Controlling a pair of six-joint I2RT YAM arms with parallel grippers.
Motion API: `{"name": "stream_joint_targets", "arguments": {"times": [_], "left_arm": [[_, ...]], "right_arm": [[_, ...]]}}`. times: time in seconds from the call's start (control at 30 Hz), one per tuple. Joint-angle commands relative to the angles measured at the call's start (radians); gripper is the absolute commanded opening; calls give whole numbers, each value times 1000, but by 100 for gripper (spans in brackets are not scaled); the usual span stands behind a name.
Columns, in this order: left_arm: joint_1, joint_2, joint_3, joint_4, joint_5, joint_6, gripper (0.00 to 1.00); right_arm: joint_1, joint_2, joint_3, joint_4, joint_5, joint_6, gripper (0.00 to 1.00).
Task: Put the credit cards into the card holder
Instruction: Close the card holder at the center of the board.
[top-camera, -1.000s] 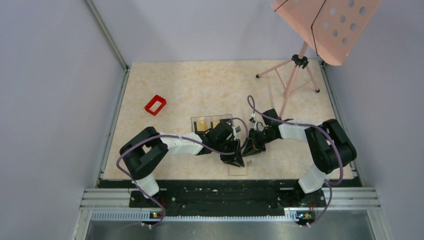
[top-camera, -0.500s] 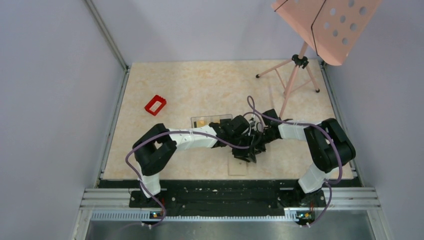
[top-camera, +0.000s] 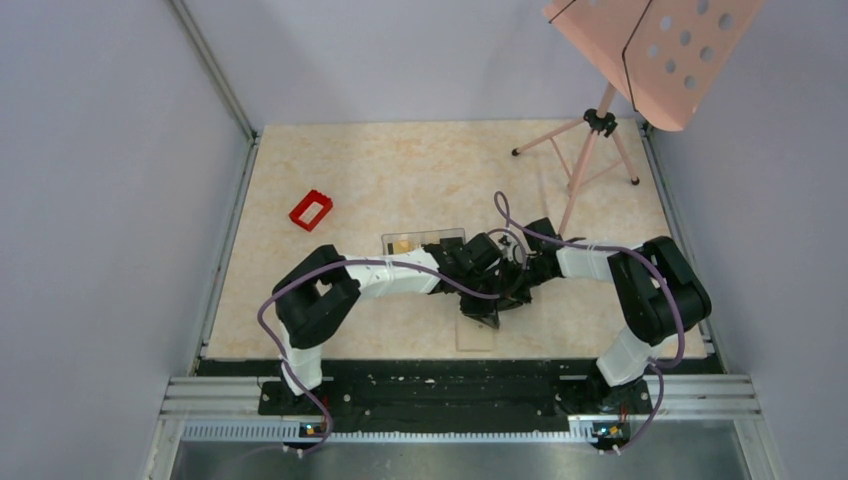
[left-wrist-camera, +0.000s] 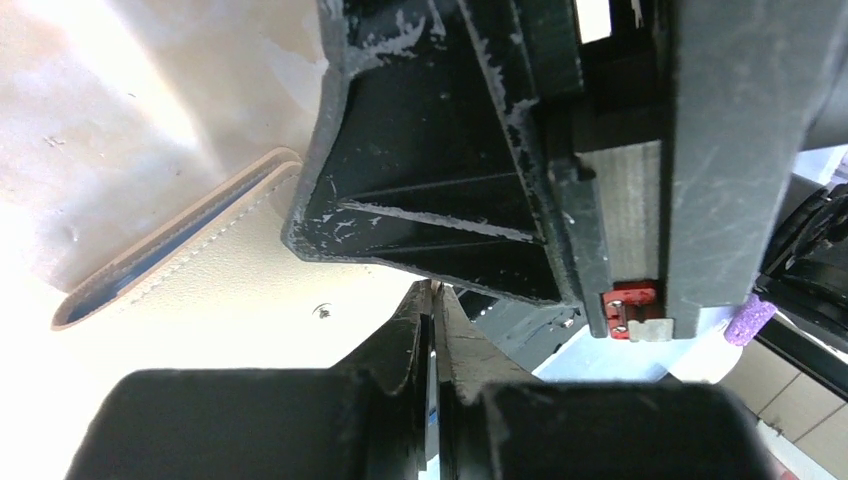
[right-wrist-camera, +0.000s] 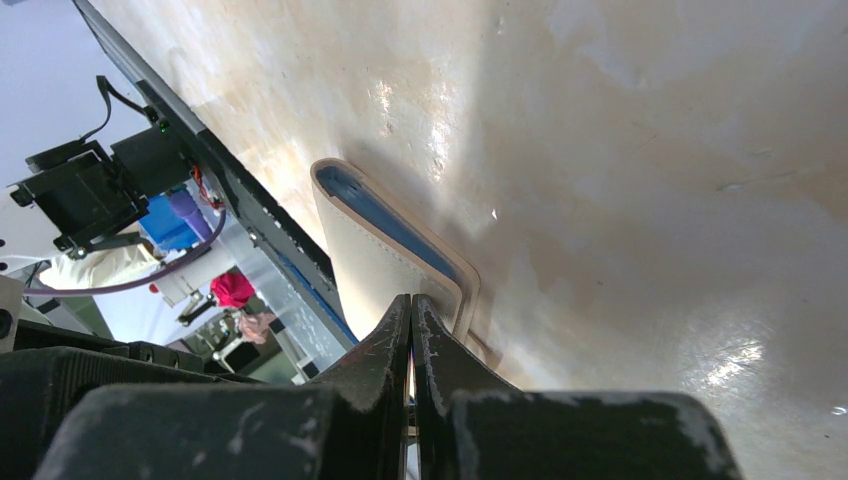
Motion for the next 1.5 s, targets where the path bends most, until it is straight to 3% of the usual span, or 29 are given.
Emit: {"name": "stream_joint_targets", "arguments": {"times": [0.0, 0.73, 1.47], "left_arm": [[-4, -33, 0, -11, -30, 9, 2], [21, -184, -222, 110, -66, -89, 0], [50, -165, -254, 119, -48, -115, 0]], "right_arm": [[9, -14, 7, 2, 25, -10, 0], [10, -50, 18, -17, 19, -23, 0], [9, -121, -20, 8, -69, -46, 0]]}}
